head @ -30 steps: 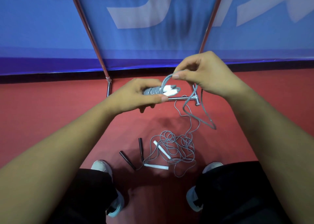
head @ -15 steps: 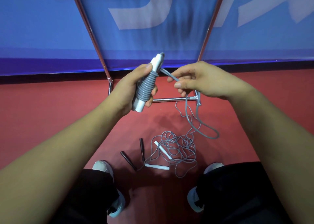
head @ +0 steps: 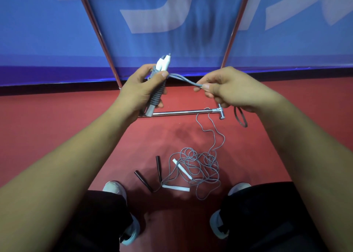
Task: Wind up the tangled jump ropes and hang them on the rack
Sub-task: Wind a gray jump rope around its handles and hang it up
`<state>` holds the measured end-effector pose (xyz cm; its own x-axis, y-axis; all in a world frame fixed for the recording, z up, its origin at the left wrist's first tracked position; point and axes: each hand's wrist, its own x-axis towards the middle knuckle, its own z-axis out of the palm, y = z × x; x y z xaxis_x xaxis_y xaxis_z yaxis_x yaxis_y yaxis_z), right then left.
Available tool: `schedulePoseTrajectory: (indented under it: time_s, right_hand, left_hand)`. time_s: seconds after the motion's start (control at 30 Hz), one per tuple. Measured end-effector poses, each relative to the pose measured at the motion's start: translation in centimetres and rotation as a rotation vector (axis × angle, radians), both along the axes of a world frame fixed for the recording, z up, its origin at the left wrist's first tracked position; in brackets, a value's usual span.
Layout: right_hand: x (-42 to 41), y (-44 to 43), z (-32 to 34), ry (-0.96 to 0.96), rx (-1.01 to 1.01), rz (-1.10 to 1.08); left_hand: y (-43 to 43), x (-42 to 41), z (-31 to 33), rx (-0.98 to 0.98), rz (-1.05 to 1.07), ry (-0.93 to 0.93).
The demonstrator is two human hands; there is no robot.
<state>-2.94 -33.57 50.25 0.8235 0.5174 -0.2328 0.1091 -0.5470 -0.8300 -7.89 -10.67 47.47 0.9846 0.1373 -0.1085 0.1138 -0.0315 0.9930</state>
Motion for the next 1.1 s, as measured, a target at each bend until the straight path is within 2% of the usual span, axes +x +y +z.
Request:
schedulePoseTrajectory:
  time_s: [0.1,0.23,0.33,0.4,0.5,0.57,0.63,0.8,0.87,0.97,1.1]
  right_hand:
    - [-0.5,0.8,0.7,-0.002,-0.007,-0.015]
    - [-1.3,1.2,1.8,-0.174,-0.053,0.028]
    - [-1.7,1.8,1.8,-0.265,-0.101,0.059]
    - [-2.0,2.3,1.5,-0.292,-0.117,0.093]
    - [-2.4,2.9,1.5,-0.261,-0.062,0.099]
    - [-2.4,3.0,1.6,-0.263,-0.043,0.093]
    - [-2.4,3.0,1.6,-0.277,-0.045,0.094]
    - [-2.1,2.7,1.2,-0.323,0.027,0.016]
    - [-1.6,2.4,1.0,-0.337,0.061,-0.031]
    - [-0.8,1.7,0.5,-0.284,0.128,-0.096]
    - [-0.6,1.3,-0.3,-0.172,0.133,-0.068]
  left_hand:
    - [0.4,0.1,0.0,0.033,0.032,-0.002]
    - [0.5,0.2,0.0,0.104,0.042,0.013]
    - [0.7,0.4,-0.5,0.242,0.048,-0.015]
    - [0.8,0.5,-0.8,0.498,0.027,-0.060]
    - [0.3,0.1,-0.7,1.012,0.000,-0.091]
    - [-0.1,-0.2,-0.7,1.167,-0.088,-0.112]
    - [-0.3,-0.3,-0.9,1.202,-0.203,-0.106]
    - [-1.3,-1.2,-0.4,1.075,-0.354,-0.121]
    - [-1.4,-1.3,-0.2,0.890,-0.424,-0.144]
    - [-1.3,-1.8,0.1,0.491,-0.530,-0.127]
    - [-1.5,-2.0,0.1,0.134,-0.493,-0.126]
